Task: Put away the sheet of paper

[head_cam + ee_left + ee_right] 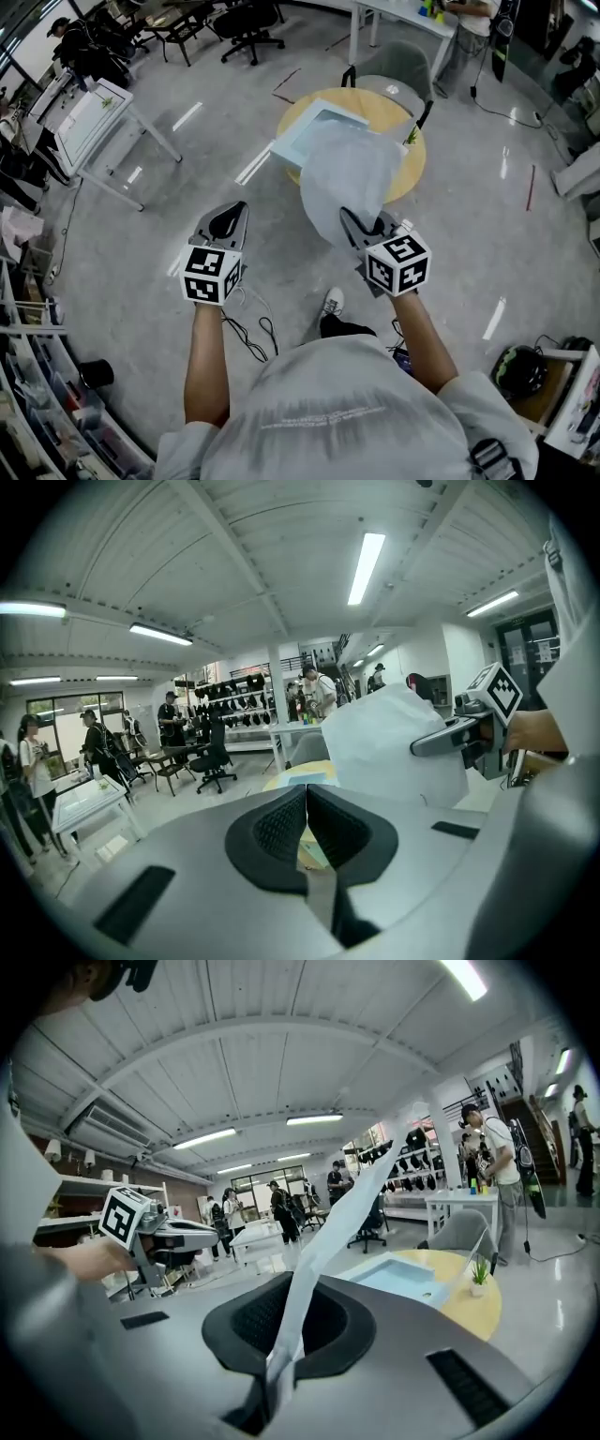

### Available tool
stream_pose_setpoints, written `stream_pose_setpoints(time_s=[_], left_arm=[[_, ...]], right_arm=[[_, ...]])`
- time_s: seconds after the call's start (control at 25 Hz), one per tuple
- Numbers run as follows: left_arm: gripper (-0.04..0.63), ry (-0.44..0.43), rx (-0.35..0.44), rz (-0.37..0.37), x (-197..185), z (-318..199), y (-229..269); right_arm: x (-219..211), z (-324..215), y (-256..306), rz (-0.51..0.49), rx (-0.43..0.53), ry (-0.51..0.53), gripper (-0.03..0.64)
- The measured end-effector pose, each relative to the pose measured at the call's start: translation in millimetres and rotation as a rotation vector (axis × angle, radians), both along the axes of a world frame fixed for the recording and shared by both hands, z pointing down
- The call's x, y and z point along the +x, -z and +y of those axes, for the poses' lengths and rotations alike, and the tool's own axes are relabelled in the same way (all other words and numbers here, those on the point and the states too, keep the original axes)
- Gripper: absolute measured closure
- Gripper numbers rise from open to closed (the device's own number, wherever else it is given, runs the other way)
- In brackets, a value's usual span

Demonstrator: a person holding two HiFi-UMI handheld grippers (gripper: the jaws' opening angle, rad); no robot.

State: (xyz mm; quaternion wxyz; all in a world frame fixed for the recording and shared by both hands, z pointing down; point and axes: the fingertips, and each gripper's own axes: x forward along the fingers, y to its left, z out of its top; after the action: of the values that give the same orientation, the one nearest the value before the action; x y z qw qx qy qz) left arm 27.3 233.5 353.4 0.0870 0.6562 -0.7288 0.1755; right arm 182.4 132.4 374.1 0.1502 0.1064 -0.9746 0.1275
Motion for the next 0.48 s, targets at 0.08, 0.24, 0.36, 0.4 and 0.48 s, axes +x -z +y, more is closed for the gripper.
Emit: stream_pose_setpoints(time_s=[0.08, 0.24, 0.36, 0.4, 0.48], left_arm=[[0.577, -0.011, -0.002, 0.002, -6, -28, 0], [0.577, -0.036, 0.001, 0.006, -7, -81, -1], [0.577, -0.065, -0.01, 0.012, -10, -110, -5], [0.577, -0.076, -0.016, 0.013, -10, -118, -7], [0.577, -0.098, -0.027, 0.017, -10, -132, -11]], right_arm=[[-12, -18, -4, 0.0, -0.025, 0.001, 0.589], [-19, -51, -12, -0.006, -0.06, -0.006, 0.589], [-23, -77, -16, -0.005, -0.068, -0.026, 0.589], [-24, -86, -18, -0.003, -0.071, -0.038, 0.589], [-24, -100, -21, -0.001, -0.08, -0.063, 0.589]])
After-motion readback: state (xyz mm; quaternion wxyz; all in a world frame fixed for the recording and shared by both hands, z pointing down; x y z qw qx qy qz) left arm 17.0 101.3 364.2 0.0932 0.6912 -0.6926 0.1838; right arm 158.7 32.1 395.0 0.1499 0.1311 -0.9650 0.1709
